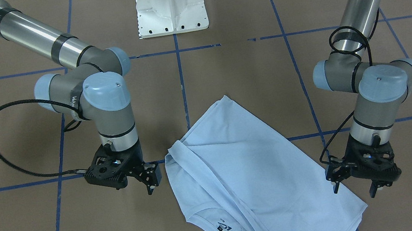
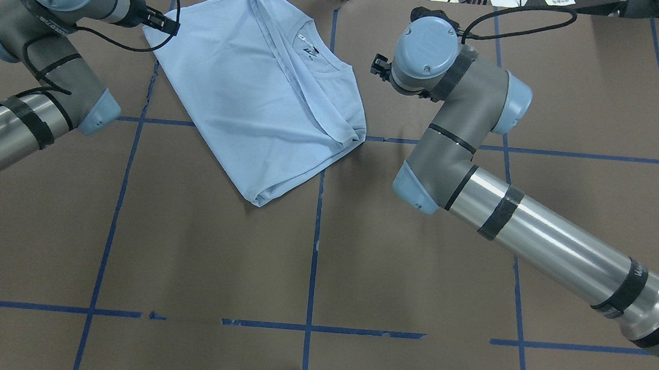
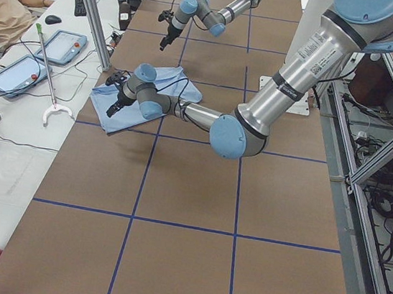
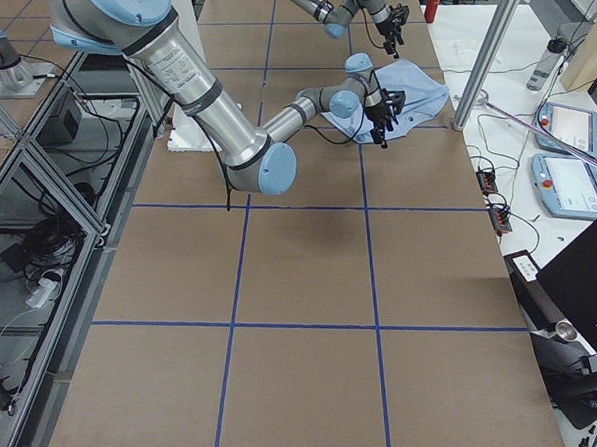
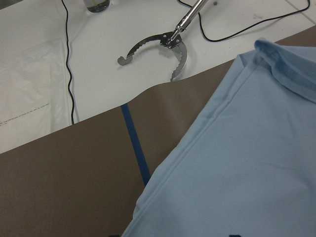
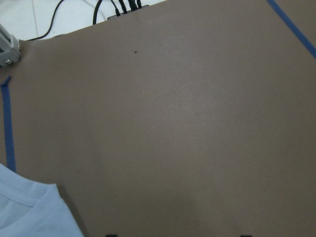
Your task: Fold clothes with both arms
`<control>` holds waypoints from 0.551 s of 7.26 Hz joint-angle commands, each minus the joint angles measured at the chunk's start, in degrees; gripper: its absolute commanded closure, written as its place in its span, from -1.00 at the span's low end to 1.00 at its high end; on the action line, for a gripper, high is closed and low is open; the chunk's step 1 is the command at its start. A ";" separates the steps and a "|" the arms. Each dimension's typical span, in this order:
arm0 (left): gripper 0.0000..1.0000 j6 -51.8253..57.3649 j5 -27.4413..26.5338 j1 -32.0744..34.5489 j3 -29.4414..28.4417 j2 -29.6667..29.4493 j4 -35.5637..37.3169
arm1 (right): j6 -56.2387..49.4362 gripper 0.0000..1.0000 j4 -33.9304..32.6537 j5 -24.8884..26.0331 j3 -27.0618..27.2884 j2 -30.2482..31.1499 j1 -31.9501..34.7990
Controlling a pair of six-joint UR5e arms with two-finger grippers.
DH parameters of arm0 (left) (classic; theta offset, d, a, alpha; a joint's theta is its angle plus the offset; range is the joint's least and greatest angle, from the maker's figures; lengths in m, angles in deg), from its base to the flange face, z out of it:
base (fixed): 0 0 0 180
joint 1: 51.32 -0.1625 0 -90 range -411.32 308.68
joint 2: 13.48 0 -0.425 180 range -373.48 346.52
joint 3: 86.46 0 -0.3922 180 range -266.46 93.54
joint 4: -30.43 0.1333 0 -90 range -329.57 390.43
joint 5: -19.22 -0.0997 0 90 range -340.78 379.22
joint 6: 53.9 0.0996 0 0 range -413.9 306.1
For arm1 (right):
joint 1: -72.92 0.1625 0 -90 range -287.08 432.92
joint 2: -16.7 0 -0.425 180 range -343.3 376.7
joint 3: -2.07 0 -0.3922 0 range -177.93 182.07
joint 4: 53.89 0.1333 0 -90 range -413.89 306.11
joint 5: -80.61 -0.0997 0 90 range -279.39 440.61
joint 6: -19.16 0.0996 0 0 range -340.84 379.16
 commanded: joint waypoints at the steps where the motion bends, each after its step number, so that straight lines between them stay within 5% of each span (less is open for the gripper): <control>1: -1.00 -1.75 0.29 -0.53 0.41 0.48 -1.56 | 4.96 -0.59 -0.92 4.63 -3.92 -3.31 -3.87; 4: -1.00 -2.03 0.29 -0.62 0.41 0.57 -1.56 | 4.52 -0.35 -0.65 8.67 -8.68 -6.84 -6.42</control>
